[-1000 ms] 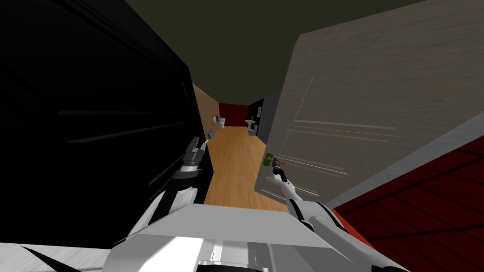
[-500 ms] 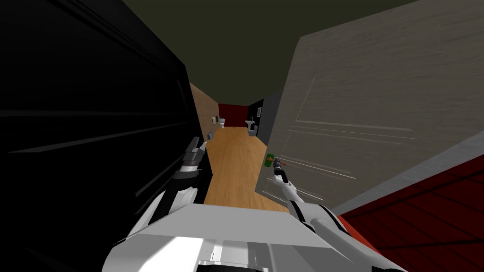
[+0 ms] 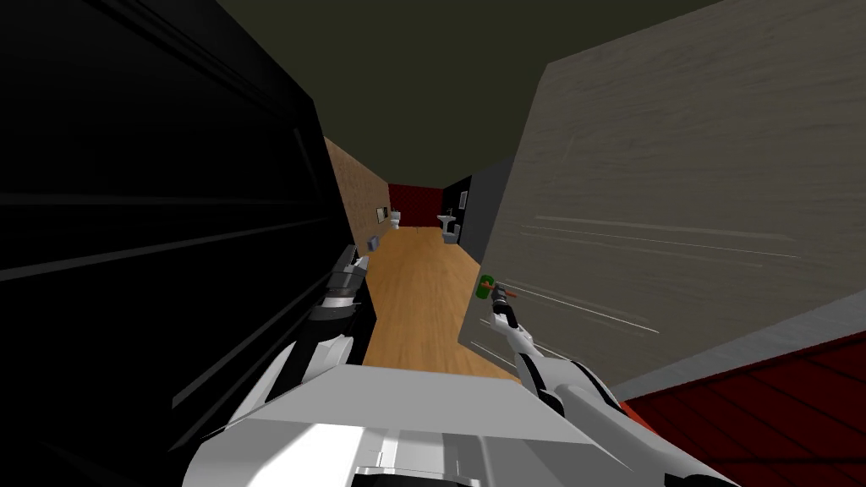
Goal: Push the door open
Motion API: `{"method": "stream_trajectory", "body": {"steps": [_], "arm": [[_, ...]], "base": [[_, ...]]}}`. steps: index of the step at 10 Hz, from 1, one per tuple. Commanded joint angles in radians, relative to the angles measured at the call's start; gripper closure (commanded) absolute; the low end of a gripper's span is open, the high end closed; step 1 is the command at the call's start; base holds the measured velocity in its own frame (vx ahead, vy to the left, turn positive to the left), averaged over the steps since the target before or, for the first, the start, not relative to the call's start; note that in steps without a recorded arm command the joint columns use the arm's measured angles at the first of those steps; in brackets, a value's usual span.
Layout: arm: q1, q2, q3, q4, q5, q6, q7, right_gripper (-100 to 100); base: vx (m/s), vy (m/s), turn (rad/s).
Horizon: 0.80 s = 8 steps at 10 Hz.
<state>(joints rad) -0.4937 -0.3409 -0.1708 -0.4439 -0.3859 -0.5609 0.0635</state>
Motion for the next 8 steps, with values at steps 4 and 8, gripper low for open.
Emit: {"method": "stream_trajectory", "body": {"steps": [4, 8], "arm": [[0.016, -0.029, -0.045, 0.005, -0.024, -0.002, 0.02, 100], [0.019, -0.037, -0.059, 0.009, -0.031, -0.005, 0.025, 100]], "base": [[0.199, 0.034, -0.053], [0.12, 0.018, -0.031]]}}
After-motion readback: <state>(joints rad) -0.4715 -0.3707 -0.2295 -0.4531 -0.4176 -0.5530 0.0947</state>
